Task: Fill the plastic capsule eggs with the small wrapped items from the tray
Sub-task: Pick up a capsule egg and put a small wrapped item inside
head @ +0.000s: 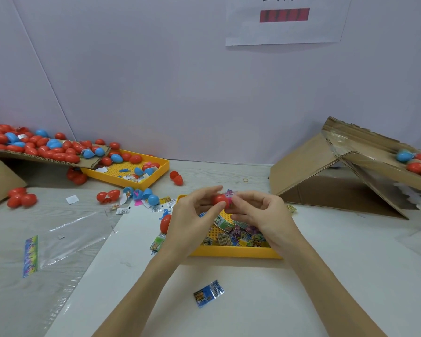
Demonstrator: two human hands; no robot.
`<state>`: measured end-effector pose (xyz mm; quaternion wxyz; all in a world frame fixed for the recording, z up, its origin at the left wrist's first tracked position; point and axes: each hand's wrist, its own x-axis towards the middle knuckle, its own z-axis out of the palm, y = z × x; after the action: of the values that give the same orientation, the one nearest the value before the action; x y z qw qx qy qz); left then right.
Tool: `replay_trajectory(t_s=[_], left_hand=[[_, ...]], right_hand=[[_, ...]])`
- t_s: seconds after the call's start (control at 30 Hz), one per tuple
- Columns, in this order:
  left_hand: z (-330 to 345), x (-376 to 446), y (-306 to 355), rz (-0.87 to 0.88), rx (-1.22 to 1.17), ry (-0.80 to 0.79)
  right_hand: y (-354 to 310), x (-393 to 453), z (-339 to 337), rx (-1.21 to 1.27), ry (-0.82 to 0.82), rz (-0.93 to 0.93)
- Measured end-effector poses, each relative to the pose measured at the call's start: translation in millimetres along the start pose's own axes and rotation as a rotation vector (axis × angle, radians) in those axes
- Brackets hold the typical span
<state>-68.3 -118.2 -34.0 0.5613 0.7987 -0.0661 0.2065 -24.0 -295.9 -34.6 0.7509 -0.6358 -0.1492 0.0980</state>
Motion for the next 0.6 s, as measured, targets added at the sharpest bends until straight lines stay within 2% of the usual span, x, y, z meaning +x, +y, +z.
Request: replay_trajectory(t_s=[0.3, 0.6], left_hand=[[-2.8, 0.7, 2.2, -0.041, -0.057, 0.025], [-3.2, 0.6, 4.8, -0.067, -0.084, 0.026]], right_hand=[[2.1, 1.3, 3.5, -0.053, 0.091, -0.115], [0.5, -0.7, 3.8, -0.132, 0.093, -0.174]])
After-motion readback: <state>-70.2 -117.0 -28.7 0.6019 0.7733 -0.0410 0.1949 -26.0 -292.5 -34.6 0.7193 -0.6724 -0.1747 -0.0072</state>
